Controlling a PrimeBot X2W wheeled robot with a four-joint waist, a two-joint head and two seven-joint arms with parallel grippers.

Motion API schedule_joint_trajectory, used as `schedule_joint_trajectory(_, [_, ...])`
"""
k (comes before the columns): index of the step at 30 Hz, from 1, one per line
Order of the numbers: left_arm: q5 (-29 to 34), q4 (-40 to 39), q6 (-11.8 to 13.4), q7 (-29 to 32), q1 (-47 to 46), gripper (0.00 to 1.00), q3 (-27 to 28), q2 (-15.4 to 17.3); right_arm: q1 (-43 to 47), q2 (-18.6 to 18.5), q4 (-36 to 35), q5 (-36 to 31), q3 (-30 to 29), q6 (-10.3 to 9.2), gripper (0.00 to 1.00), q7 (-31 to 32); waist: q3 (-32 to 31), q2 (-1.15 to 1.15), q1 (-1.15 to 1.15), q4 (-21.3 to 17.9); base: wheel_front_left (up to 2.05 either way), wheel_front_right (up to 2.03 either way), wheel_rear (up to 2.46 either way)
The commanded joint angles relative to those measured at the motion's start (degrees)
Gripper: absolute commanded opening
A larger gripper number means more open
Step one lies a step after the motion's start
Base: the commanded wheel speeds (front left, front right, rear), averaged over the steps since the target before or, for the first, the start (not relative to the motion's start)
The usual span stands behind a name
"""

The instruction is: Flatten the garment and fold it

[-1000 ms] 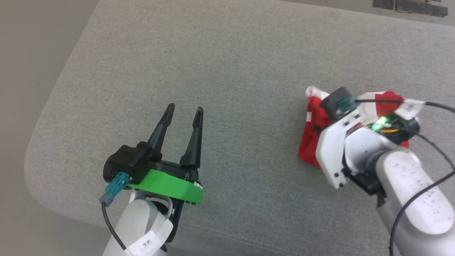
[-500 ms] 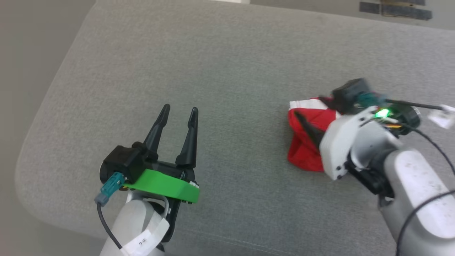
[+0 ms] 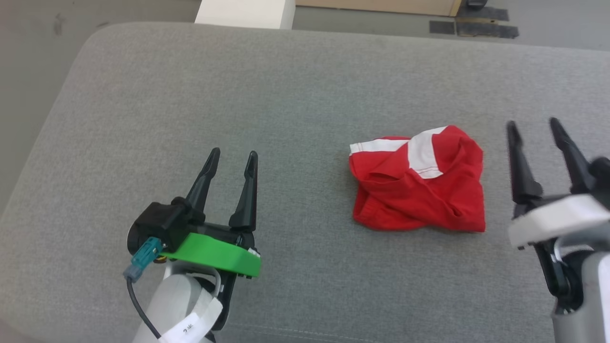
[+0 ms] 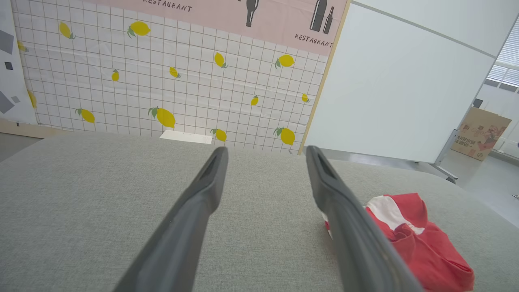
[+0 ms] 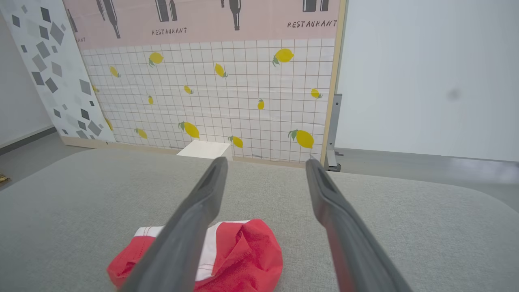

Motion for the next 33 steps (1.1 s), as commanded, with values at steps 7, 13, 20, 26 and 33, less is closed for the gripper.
schedule_joint_trajectory(7, [0.79, -0.41, -0.09, -0.22, 2.94, 1.0, 1.8, -0.11, 6.97, 1.85, 1.42, 0.0, -3.21, 0.2, 1.0, -11.7, -2.69, 0.0, 0.0, -2.94, 0.0, 0.0, 0.0])
schedule_joint_trajectory(13, [1.12, -0.72, -0.07, -0.22, 5.27, 1.0, 3.17, -0.11, 12.81, 1.96, 2.1, 0.15, -1.93, 0.2, 1.0, -14.64, -4.49, 0.0, 0.0, -4.54, 0.0, 0.0, 0.0])
schedule_joint_trajectory(20, [1.48, -1.29, -0.07, -0.22, 6.74, 1.0, 4.15, -0.11, 14.99, 1.9, 2.63, 0.38, -1.05, 0.2, 1.0, -15.0, -4.64, 0.0, 0.0, -5.41, 0.0, 0.0, 0.0])
schedule_joint_trajectory(26, [1.34, -1.41, 0.01, -0.22, 6.27, 1.0, 3.44, -0.11, 12.66, 0.32, 2.98, 3.96, 0.48, 0.2, 1.0, -12.28, -3.91, 0.0, 0.0, -4.75, 0.0, 0.0, 0.0])
schedule_joint_trajectory(33, [1.42, -1.44, -0.07, -0.22, 4.82, 1.0, 2.42, -0.11, 4.61, 1.88, 9.17, 36.31, -2.37, 0.2, 1.0, 12.9, -1.77, 0.0, 0.0, -3.38, 0.0, 0.0, 0.0])
